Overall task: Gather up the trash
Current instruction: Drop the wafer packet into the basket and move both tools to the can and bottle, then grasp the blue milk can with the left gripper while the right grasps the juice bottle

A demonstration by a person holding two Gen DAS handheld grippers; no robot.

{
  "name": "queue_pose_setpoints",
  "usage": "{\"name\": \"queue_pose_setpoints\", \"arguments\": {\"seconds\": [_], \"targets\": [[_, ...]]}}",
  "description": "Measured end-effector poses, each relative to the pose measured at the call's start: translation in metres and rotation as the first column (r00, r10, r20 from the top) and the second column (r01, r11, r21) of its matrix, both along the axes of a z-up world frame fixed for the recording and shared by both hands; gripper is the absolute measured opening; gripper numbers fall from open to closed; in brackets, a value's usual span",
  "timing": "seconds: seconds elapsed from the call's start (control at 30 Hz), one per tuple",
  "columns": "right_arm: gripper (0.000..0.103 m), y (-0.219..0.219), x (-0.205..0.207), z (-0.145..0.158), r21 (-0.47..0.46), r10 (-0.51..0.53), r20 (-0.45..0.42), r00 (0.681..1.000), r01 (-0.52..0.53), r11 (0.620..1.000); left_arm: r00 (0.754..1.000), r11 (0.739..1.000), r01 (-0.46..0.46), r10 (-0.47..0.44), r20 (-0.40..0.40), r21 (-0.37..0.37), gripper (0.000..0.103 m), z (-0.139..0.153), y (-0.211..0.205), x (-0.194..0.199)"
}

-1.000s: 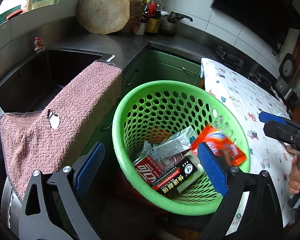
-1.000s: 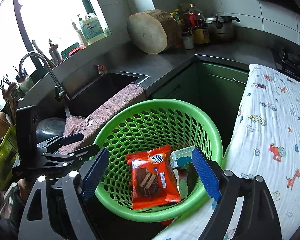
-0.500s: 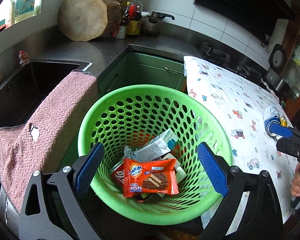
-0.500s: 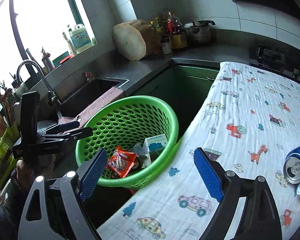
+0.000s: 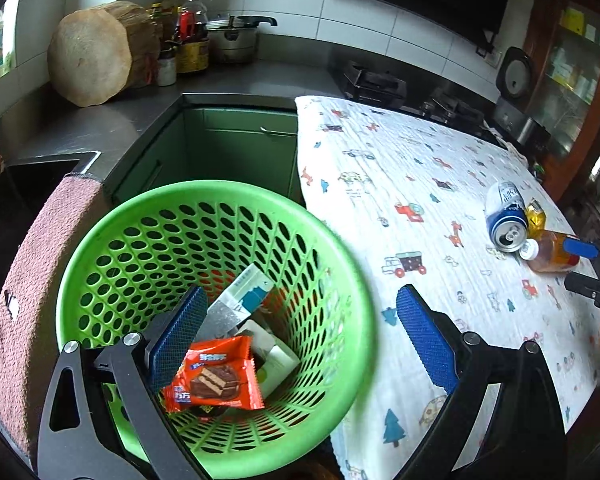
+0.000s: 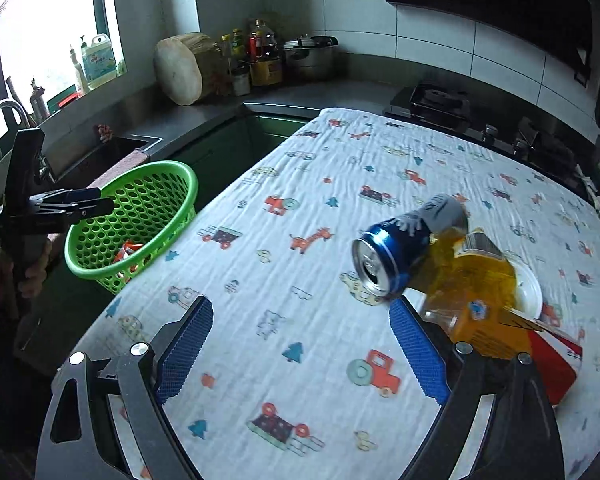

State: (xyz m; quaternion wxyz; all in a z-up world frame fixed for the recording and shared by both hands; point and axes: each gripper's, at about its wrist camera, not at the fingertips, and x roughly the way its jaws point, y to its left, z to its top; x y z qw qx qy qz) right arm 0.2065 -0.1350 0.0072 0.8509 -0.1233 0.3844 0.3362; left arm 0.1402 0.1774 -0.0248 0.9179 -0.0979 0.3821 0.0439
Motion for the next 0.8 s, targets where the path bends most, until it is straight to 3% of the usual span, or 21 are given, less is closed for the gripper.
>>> {"name": "queue_pose_setpoints", "arguments": {"seconds": [0.2,0.33,0.53,0.8], "targets": [[0.087,-0.048,0.021,-0.003,-0.161,0.016,0.036,0.999,-0.010,0.987,0.997,0.997,0.074,-0.074,-0.011,0.002,0.094,0.006,-0.035,0.031],[0.087,-0.065,0.039,-0.009,-0.256,0.066,0.013,0.998,-0.060,0.965,0.993,0.993,0.115,-0.115,-0.019,0.008,0.094,0.010,-0.056,0.055],[0.087,-0.066,0.055,-0.027,-0.414,0.173,-0.024,0.985,-0.167,0.895,0.987,0.987,0.161,-0.161,-0.028,0.009,0.094,0.013,-0.080,0.088],[0.087,-0.060,0.071,-0.056,-0.575,0.282,-0.064,0.957,-0.266,0.774,0.973,0.974,0.228,-0.227,-0.052,0.007,0.094,0.011,-0.107,0.120]]}}
